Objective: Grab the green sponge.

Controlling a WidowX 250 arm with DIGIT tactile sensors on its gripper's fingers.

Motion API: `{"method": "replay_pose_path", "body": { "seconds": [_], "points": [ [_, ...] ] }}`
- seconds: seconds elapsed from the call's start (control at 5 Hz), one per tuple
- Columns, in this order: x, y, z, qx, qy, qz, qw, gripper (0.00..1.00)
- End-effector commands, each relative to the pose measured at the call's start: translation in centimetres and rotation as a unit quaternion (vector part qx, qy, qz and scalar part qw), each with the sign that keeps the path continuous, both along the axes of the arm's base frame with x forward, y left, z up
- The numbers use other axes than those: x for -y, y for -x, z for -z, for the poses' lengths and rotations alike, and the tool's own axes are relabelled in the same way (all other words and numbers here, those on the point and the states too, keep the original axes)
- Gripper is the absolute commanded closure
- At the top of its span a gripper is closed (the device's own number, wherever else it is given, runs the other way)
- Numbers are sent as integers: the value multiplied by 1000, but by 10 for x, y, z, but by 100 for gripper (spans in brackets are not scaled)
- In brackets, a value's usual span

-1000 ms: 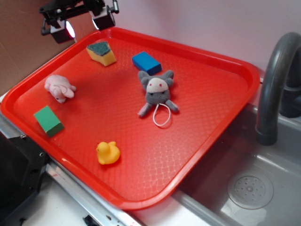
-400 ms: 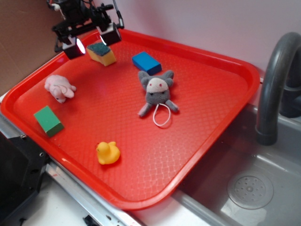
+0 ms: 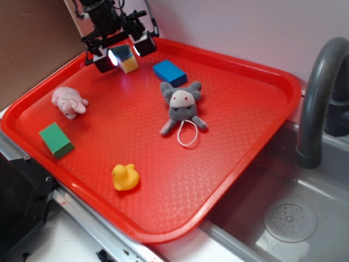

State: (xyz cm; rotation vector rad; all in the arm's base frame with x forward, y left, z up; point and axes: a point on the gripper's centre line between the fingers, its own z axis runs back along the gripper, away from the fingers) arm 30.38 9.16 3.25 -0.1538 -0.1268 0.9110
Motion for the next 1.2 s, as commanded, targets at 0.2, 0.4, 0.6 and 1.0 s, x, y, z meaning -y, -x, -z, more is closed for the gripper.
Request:
{"method": "replay_pose_path", "body": {
  "seconds": [0.2, 0.4, 0.6, 1.0],
  "points": [
    [-7, 10, -25, -16, -98, 11, 995, 100],
    [5, 24, -46, -24, -138, 84, 987, 100],
    [22, 40, -73, -19, -177, 175, 968, 100],
    [81, 75, -146, -50, -95, 411, 905, 100]
  ]
}}
